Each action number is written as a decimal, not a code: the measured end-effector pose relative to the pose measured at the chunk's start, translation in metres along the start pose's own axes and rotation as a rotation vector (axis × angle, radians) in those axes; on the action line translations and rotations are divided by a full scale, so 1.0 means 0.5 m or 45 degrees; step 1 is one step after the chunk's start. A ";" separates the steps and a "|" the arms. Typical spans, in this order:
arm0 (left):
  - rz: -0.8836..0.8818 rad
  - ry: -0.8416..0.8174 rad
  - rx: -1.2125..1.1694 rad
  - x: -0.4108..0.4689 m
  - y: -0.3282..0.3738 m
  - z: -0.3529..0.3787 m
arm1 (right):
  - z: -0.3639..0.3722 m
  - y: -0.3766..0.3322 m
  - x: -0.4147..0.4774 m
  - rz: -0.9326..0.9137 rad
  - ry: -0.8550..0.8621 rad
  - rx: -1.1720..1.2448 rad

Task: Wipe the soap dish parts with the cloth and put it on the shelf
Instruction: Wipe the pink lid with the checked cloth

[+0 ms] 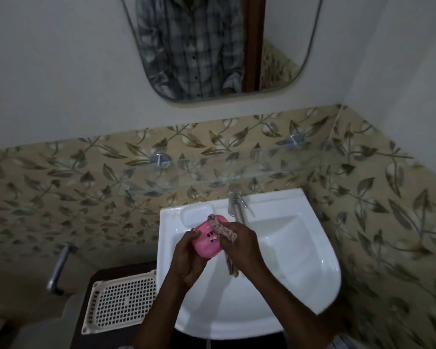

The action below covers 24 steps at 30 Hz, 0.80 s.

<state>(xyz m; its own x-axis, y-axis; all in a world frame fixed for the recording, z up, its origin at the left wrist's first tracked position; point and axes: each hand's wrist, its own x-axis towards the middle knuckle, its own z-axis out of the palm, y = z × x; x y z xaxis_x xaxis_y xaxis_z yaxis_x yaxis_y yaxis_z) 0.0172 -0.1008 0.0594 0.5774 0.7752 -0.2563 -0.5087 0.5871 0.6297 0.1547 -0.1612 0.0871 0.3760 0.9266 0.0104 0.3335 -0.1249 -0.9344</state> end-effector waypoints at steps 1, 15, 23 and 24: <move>0.003 -0.017 -0.024 0.002 -0.005 0.005 | -0.002 0.001 0.002 0.010 0.016 -0.026; -0.289 0.143 -0.052 0.048 -0.038 0.014 | 0.000 0.025 0.019 0.016 -0.036 -0.138; -0.410 0.210 -0.015 0.040 -0.049 0.029 | -0.015 0.029 0.015 -0.140 -0.089 -0.381; -0.429 0.203 -0.001 0.040 -0.046 0.030 | -0.019 0.032 0.015 -0.167 -0.077 -0.398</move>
<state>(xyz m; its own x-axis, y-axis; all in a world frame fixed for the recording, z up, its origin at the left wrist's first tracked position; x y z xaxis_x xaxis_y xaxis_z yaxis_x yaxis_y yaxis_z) 0.0501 -0.1021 0.0510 0.6057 0.5648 -0.5605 -0.3076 0.8158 0.4897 0.1711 -0.1598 0.0756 0.2639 0.9600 0.0932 0.6281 -0.0977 -0.7720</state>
